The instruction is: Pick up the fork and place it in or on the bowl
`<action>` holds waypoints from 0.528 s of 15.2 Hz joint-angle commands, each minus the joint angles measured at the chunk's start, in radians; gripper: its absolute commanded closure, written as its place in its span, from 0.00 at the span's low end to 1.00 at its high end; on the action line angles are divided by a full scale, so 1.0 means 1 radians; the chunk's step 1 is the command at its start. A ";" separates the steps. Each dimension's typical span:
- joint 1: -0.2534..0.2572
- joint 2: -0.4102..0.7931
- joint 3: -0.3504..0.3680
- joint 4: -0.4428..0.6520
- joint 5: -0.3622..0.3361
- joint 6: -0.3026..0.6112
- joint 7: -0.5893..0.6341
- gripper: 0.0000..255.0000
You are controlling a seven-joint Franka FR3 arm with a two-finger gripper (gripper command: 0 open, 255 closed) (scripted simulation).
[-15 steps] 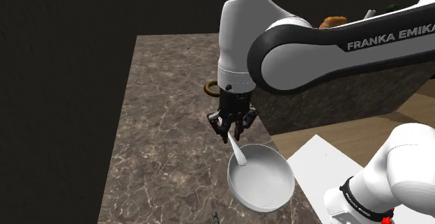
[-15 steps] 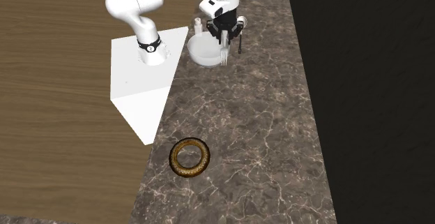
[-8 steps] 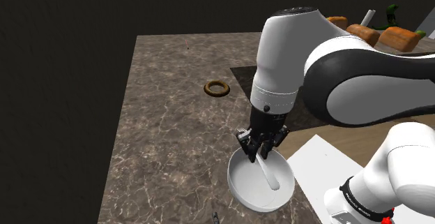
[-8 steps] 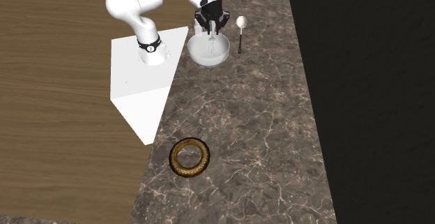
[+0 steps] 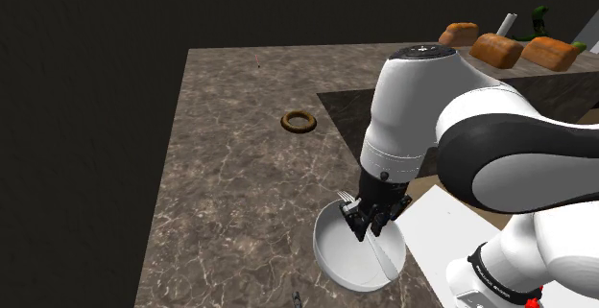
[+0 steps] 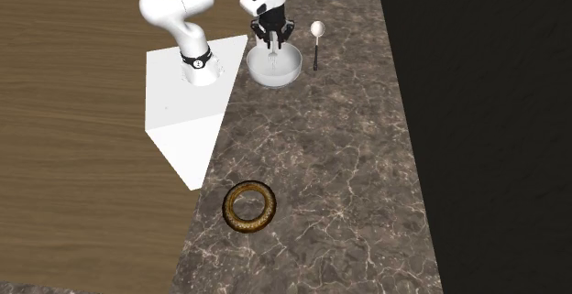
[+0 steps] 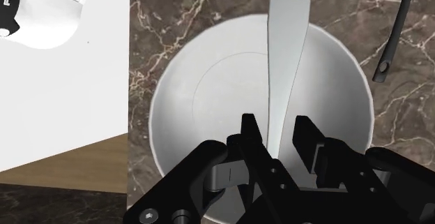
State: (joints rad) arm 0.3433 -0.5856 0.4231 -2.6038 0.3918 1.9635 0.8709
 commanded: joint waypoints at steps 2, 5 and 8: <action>0.003 0.017 0.013 -0.029 0.010 0.047 -0.003 1.00; 0.004 0.028 0.019 -0.043 0.015 0.072 -0.006 1.00; 0.004 0.028 0.019 -0.043 0.015 0.073 -0.006 1.00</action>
State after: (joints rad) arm 0.3469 -0.5600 0.4409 -2.6450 0.4057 2.0328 0.8649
